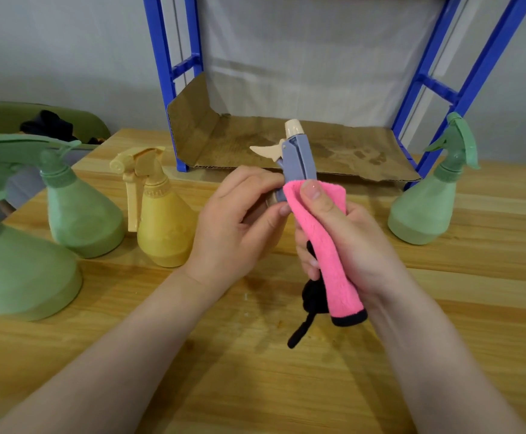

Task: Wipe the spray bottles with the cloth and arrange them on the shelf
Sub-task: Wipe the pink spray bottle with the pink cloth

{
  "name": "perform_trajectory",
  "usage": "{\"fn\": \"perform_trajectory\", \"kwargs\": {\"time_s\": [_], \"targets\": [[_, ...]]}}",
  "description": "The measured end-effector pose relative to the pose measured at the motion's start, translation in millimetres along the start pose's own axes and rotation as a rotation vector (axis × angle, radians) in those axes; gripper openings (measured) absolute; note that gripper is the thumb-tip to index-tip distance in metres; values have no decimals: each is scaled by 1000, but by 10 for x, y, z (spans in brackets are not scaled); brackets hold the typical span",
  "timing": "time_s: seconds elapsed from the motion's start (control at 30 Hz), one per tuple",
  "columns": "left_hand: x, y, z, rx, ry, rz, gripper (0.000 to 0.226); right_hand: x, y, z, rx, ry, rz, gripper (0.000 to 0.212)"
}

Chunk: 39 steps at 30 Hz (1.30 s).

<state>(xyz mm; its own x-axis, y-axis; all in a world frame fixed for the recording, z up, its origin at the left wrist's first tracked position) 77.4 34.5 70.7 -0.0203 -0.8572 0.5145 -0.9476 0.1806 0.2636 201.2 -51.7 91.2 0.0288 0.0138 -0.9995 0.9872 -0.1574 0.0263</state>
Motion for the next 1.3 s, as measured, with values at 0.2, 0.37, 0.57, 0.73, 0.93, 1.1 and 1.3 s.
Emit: {"fn": "perform_trajectory", "kwargs": {"time_s": [0.2,0.37,0.57,0.73,0.93,1.1,1.3], "targets": [[12,-21,-19,47,53,40,23,12,-112,10,-147,-23,-203,40],[-11,-47,7,36,114,114,23,21,-110,6,-156,-54,-226,45],[-15,-111,50,-21,191,137,26,60,-83,-16,-57,-75,-157,48],[-91,-51,42,145,296,225,27,79,72,-82,146,-17,-65,51],[-55,187,-88,374,308,465,22,296,237,-220,355,-91,-162,28],[-59,274,-130,494,260,669,18,443,157,-290,359,-195,76,35],[18,202,-94,496,275,838,16,546,-83,-304,146,-296,-249,25]]}}
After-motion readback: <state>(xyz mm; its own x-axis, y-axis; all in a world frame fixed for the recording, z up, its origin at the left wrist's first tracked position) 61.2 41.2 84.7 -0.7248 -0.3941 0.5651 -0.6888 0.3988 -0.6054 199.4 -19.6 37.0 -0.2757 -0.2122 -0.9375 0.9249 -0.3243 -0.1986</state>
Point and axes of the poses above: each hand's wrist, its own z-axis away from the middle knuckle, its own y-axis out of the back of the hand, x = y × z, the point moved 2 cm from there along -z, towards the middle knuckle, and after that the axes turned 10 degrees about z, right-handed, at the moved point
